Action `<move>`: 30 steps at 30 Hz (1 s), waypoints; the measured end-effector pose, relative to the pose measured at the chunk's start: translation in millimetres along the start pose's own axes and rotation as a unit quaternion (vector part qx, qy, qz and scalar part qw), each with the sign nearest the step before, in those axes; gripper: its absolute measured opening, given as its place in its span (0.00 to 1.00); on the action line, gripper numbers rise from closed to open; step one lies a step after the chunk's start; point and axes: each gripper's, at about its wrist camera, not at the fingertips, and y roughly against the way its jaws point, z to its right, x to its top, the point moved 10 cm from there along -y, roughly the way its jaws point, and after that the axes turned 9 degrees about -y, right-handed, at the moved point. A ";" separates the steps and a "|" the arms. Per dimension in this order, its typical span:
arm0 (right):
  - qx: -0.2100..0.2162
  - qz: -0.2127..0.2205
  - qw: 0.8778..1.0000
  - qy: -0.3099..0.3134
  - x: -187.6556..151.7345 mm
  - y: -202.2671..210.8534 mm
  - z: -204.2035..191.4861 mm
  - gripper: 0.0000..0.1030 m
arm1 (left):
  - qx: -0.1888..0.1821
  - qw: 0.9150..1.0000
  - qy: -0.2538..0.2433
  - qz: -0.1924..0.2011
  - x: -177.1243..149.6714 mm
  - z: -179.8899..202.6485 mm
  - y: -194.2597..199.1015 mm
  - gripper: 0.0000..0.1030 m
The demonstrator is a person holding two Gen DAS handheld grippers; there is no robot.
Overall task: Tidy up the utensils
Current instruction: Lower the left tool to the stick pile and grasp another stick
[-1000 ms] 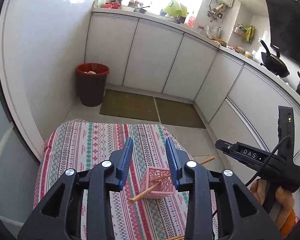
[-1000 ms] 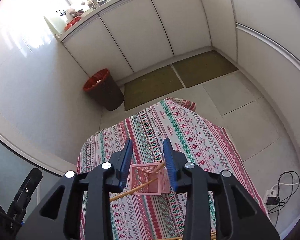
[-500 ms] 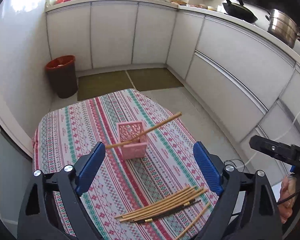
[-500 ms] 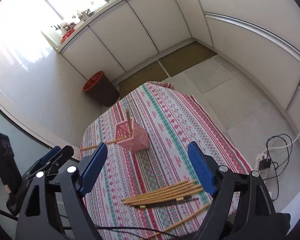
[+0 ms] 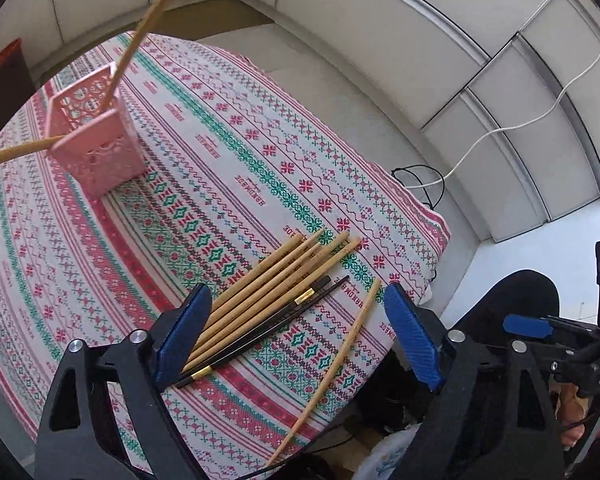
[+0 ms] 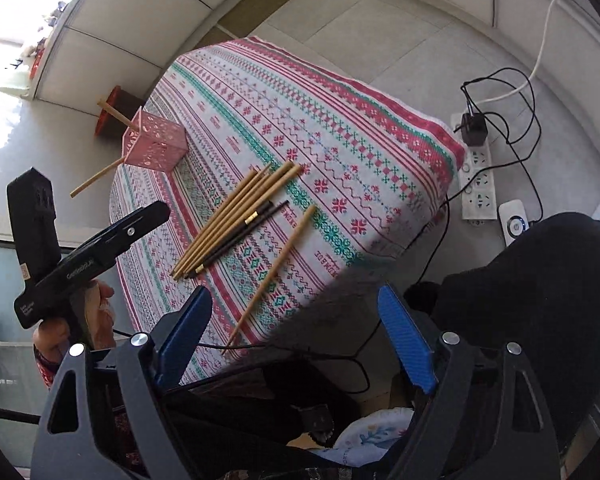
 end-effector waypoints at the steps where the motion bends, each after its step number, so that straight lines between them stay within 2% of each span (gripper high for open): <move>1: -0.004 -0.004 1.000 -0.002 -1.7 -3.6 4.3 0.80 | 0.000 1.000 -0.005 -0.007 1.6 3.7 -7.7 0.71; 5: -0.006 -0.026 0.999 -0.028 -7.9 -18.8 19.7 0.80 | -0.002 0.996 -0.081 -0.042 10.2 32.7 -42.8 0.45; 8: -0.008 -0.044 0.998 -0.038 -13.7 -24.7 25.3 0.80 | -0.009 0.989 -0.135 -0.066 15.8 56.1 -61.2 0.36; 12: -0.010 -0.041 0.999 -0.032 -12.8 -25.3 26.2 0.80 | -0.008 0.982 -0.165 -0.094 23.0 65.9 -84.7 0.32; 19: -0.012 -0.053 0.998 -0.034 -9.6 -34.7 24.4 0.80 | -0.014 0.977 -0.167 -0.134 23.2 60.4 -114.0 0.30; 24: -0.013 -0.062 0.997 -0.034 -8.8 -40.2 24.0 0.80 | -0.012 0.975 -0.176 -0.137 25.0 61.9 -122.0 0.26; 27: -0.016 -0.062 0.997 -0.034 -8.7 -41.7 23.6 0.80 | 0.011 0.970 -0.202 -0.137 25.7 63.3 -126.1 0.19; 30: -0.015 -0.061 0.997 -0.034 -8.6 -40.6 22.6 0.80 | 0.030 0.967 -0.220 -0.129 28.0 70.1 -126.9 0.19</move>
